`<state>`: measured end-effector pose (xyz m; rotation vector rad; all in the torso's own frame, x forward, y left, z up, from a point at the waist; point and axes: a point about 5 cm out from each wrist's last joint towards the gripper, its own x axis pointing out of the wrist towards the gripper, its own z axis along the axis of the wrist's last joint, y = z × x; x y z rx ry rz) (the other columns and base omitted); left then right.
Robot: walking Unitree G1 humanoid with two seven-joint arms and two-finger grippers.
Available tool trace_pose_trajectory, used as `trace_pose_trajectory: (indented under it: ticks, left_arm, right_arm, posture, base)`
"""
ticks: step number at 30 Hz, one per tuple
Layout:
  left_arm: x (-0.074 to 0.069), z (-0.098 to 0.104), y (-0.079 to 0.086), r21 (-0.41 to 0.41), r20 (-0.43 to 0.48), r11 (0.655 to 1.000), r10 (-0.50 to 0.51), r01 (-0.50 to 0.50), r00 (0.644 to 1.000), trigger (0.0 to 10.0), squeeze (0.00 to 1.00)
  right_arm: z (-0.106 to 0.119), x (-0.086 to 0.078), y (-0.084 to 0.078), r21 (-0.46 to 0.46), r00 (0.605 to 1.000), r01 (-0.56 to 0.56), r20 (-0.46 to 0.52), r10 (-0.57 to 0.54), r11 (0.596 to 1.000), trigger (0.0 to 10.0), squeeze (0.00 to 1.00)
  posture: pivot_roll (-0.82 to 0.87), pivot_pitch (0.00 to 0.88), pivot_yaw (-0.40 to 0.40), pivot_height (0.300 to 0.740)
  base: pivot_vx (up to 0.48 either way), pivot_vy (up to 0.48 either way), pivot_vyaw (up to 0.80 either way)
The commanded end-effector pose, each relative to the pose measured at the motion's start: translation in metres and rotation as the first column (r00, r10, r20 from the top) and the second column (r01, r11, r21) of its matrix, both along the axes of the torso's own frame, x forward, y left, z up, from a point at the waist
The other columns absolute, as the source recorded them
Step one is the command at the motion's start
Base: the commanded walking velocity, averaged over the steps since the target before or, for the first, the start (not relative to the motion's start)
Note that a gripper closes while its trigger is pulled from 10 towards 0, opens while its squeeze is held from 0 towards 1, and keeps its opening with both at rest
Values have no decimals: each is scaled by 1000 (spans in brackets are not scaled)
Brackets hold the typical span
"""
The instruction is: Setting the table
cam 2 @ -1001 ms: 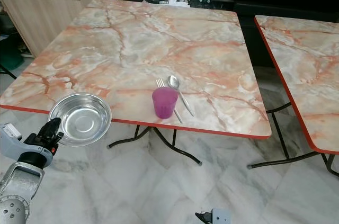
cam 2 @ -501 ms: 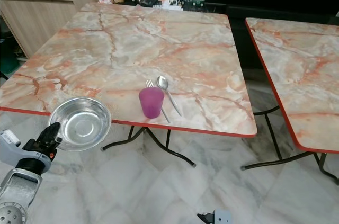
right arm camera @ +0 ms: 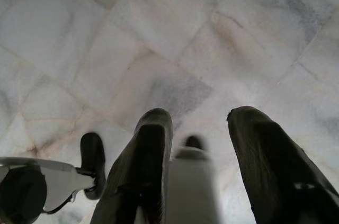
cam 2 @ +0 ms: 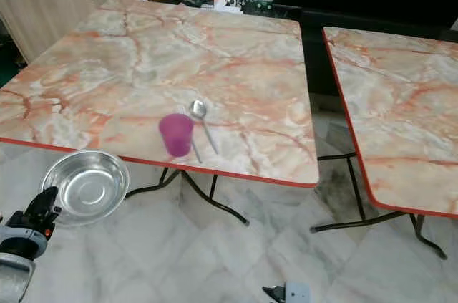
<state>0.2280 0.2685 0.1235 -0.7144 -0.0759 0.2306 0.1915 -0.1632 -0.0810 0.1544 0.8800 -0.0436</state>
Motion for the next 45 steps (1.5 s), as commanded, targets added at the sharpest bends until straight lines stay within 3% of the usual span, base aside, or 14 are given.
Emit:
trace_pose_trajectory:
  ticks: [1, 6, 12, 27, 45]
  left_arm:
    - [-10, -12, 2, -4, -36, 1000, -5, 5, 999, 10000, 0]
    - [-23, -29, 12, -7, -97, 1000, 27, -28, 995, 10000, 0]
    - [-34, -52, 13, -12, -174, 1000, 9, -11, 985, 10000, 0]
    - [-20, -40, -4, 1, -111, 998, -64, 65, 992, 10000, 0]
    - [-15, -36, -7, 5, -96, 996, -86, 87, 992, 10000, 0]
  right_arm:
    - [-4, -8, -7, -10, 999, 18, -28, -18, 1000, 10000, 0]
    - [-4, -8, -6, -9, 999, 17, -29, -17, 1000, 10000, 0]
    - [-4, -8, -6, -8, 999, 16, -30, -16, 1000, 10000, 0]
    - [-4, -8, -7, -10, 999, 16, -30, -17, 1000, 10000, 0]
    - [-5, -10, -6, -8, 999, 19, -33, -19, 1000, 10000, 0]
  posture:
    - [154, 162, -42, 740]
    - [160, 162, -43, 740]
    - [155, 162, -43, 740]
    - [155, 162, -45, 740]
    - [151, 148, -37, 740]
  base:
    - [0, -292, 0]
    - [0, -290, 0]
    - [0, -290, 0]
    - [0, -291, 0]
    - [0, -290, 0]
